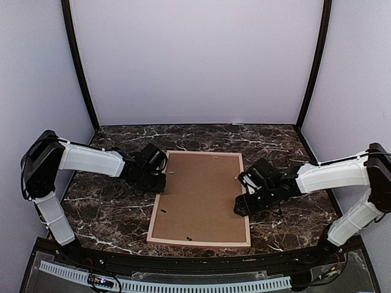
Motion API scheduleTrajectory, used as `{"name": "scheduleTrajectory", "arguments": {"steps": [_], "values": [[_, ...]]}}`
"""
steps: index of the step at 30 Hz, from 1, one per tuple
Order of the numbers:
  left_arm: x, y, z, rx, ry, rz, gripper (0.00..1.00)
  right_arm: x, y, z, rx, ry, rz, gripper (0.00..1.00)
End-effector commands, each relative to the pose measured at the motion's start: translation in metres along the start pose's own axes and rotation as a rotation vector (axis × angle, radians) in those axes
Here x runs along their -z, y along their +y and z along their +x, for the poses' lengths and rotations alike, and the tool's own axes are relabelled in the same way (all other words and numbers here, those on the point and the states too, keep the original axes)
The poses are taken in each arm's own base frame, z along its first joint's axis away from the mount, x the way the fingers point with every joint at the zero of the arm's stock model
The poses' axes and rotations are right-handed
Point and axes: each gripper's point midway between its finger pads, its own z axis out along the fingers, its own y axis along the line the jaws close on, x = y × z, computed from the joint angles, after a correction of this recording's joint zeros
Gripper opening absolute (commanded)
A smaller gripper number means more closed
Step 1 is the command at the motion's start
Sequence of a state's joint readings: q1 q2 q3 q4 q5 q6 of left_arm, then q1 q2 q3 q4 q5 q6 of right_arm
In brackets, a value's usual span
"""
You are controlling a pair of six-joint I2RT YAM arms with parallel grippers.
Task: Put the photo into the frame
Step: Press the fastener onto the backboard.
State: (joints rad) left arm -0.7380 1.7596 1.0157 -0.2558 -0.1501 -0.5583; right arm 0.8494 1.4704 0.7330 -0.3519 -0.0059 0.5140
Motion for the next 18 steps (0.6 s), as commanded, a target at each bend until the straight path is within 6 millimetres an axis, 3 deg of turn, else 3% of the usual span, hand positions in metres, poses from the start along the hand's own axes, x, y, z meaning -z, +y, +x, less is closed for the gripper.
{"name": "scheduleTrajectory", "arguments": {"steps": [1,18], "values": [[0.006,0.000,0.009,-0.031,0.029,-0.011,0.08,-0.006,-0.006,0.001,-0.002,0.001,0.073,0.74],[0.007,0.001,0.011,-0.034,0.033,-0.017,0.07,-0.018,-0.008,0.007,-0.031,0.036,0.113,0.51]]}}
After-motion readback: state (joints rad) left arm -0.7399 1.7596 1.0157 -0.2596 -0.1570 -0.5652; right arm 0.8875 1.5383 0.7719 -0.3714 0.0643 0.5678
